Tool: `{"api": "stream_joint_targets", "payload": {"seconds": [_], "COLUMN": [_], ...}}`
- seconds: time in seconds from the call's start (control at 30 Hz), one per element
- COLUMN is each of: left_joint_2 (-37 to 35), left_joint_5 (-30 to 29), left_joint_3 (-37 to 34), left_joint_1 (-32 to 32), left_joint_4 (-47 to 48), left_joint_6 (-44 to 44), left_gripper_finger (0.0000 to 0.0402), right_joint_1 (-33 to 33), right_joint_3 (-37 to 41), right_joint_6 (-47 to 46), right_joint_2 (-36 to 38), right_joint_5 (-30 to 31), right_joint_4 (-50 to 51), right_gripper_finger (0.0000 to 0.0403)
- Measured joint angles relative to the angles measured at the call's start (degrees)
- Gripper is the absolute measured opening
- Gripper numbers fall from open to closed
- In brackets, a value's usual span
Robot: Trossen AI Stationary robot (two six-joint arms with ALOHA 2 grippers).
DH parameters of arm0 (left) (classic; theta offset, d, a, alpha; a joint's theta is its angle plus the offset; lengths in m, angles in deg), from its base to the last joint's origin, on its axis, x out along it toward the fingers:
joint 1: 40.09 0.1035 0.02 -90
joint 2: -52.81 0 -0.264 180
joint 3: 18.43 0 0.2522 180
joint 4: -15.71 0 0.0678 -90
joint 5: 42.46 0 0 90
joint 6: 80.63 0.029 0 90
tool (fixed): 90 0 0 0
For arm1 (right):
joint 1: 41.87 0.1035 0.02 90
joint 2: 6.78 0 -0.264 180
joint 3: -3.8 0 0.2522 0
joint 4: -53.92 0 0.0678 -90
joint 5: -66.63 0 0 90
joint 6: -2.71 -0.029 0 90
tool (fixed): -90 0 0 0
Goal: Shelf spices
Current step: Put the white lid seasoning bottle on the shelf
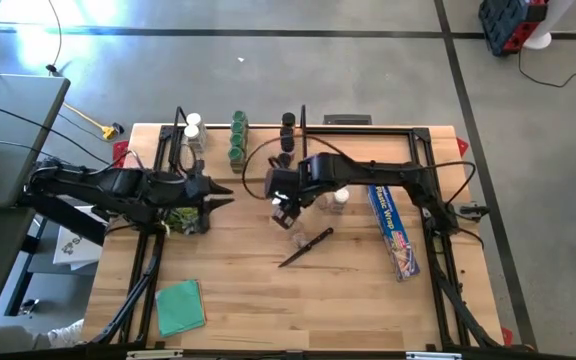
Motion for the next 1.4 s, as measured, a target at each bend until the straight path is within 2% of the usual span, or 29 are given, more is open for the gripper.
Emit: {"api": "stream_joint_targets", "payload": {"seconds": [0.13,0.33,0.5,0.7,1.0,1.1,1.27,1.4], "left_joint_2": [3.4,9.1,14.4,18.4,22.3,24.2,27.0,27.6], "left_joint_5": [-2.6,-3.3,-3.8,-4.8,-5.4,-8.5,-16.8,-18.0], "left_joint_3": [-0.1,-0.1,-0.1,-0.1,0.0,0.0,0.0,0.0], "left_joint_1": [-1.3,-1.8,-1.8,-1.8,-2.1,-2.1,-2.1,-2.1], "left_joint_4": [-2.2,-10.4,-13.6,-18.3,-23.7,-24.2,-25.9,-27.1], "left_joint_6": [1.0,4.5,7.4,8.7,10.9,12.4,13.2,13.2], "left_gripper_finger": [0.0128,0.0198,0.0253,0.0303,0.0320,0.0320,0.0320,0.0315], "right_joint_1": [-1.7,-3.0,-3.0,-3.0,-4.5,-4.6,-4.4,-3.9], "right_joint_3": [0.0,0.0,-0.8,-1.0,-1.0,-1.0,-1.0,-1.0], "right_joint_6": [-6.5,-10.9,-11.9,-12.8,-14.5,-15.5,-15.6,-15.8], "right_joint_2": [0.0,0.0,0.0,0.0,0.2,0.2,0.3,0.3], "right_joint_5": [-1.8,-6.8,-11.2,-11.7,-12.5,-13.5,-15.9,-16.7], "right_joint_4": [-2.0,-5.2,-7.5,-8.2,-10.0,-11.3,-14.8,-16.6], "right_gripper_finger": [0.0190,0.0190,0.0190,0.0190,0.0190,0.0190,0.0189,0.0189]}}
